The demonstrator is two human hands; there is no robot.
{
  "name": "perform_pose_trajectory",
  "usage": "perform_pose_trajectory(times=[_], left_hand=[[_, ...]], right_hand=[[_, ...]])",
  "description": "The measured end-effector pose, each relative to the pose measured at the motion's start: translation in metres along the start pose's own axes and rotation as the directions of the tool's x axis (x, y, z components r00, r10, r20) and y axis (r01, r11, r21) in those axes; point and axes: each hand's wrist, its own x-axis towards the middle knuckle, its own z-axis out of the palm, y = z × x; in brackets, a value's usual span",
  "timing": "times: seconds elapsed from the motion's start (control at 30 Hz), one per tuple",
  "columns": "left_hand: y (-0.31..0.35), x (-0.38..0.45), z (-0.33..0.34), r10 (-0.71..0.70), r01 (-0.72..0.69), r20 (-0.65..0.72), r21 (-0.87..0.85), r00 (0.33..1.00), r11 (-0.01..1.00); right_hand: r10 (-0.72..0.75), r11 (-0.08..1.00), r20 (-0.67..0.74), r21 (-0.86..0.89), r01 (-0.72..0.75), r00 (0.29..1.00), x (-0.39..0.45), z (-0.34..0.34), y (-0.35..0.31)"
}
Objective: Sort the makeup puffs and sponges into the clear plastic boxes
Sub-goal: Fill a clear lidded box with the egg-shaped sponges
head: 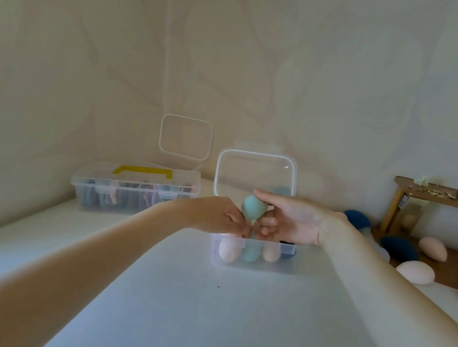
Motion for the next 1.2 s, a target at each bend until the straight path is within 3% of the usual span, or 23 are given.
perform_pose_trajectory(times=[0.37, 0.47, 0.6, 0.8, 0.93, 1.07, 1.2], left_hand=[[-0.004, 0.002, -0.002, 0.053, -0.054, 0.013, 0.088, 0.998, 0.995], [-0.01, 0.005, -0.001, 0.064, -0.063, -0.011, 0.075, 0.998, 0.995], [-0.012, 0.006, -0.003, 0.074, -0.079, 0.077, 0.066, 0.994, 0.995], [-0.015, 0.007, 0.008, 0.015, -0.014, 0.09, -0.011, 0.996, 1.0], [-0.018, 0.011, 0.011, -0.016, 0.017, 0.037, -0.025, 0.999, 1.0], [-0.014, 0.007, 0.009, -0.013, 0.013, 0.003, 0.01, 1.0, 1.0], [-0.011, 0.005, 0.01, -0.04, 0.04, -0.017, 0.041, 0.999, 0.998]], right_hand=[[-0.051, 0.992, 0.078, 0.119, 0.042, 0.996, 0.0, -0.001, 0.008], [-0.053, 0.99, 0.052, 0.134, 0.046, 0.997, 0.001, -0.002, 0.009], [-0.005, 0.997, -0.053, 0.076, 0.009, 0.999, 0.003, -0.005, 0.007], [0.056, 0.985, -0.209, -0.148, -0.088, 0.976, 0.012, 0.002, 0.006], [0.06, 0.943, -0.202, -0.31, -0.122, 0.978, 0.016, 0.006, 0.007], [0.083, 0.805, -0.068, -0.583, -0.107, 0.994, 0.022, 0.007, 0.006], [0.191, 0.643, -0.062, -0.746, -0.172, 0.98, 0.024, 0.014, 0.002]])
